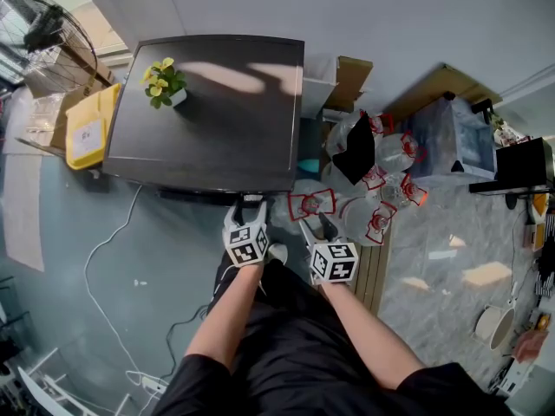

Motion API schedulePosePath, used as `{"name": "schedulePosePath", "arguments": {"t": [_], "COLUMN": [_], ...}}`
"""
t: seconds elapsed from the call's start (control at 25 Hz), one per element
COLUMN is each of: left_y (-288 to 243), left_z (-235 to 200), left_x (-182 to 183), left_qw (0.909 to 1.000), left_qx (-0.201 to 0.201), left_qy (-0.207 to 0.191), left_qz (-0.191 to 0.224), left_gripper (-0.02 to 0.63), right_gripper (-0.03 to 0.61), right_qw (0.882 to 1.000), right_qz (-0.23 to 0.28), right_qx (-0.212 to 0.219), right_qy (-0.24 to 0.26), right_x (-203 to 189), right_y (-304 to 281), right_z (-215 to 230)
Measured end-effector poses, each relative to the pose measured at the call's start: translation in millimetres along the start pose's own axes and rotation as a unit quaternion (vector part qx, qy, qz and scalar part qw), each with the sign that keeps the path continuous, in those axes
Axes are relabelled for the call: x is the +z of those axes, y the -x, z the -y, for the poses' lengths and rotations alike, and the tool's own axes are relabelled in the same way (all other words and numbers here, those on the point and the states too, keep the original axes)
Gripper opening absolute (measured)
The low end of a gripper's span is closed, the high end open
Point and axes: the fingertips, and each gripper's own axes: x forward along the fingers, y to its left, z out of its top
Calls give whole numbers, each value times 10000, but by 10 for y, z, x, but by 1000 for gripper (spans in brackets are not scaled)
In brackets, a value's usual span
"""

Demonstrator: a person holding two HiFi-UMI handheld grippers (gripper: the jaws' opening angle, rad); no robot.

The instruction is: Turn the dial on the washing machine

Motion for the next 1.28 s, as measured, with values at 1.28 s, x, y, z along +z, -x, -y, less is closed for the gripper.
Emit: {"name": "schedulePosePath", "arguments": {"t": [1.28], "left_y": [-18], "left_z": [76], "left_x": [-10], "left_qw": [9900], "left_qx": [625], "left_qy": [-1215], "left_qz": [-357], "left_gripper": [262], "right_gripper": [221], "right_qw": [9997], "right_qz": [-146], "right_qx": [-117], "right_qy": [-149], "right_x": [-120], "right_y": [38], "right_z": [61]}}
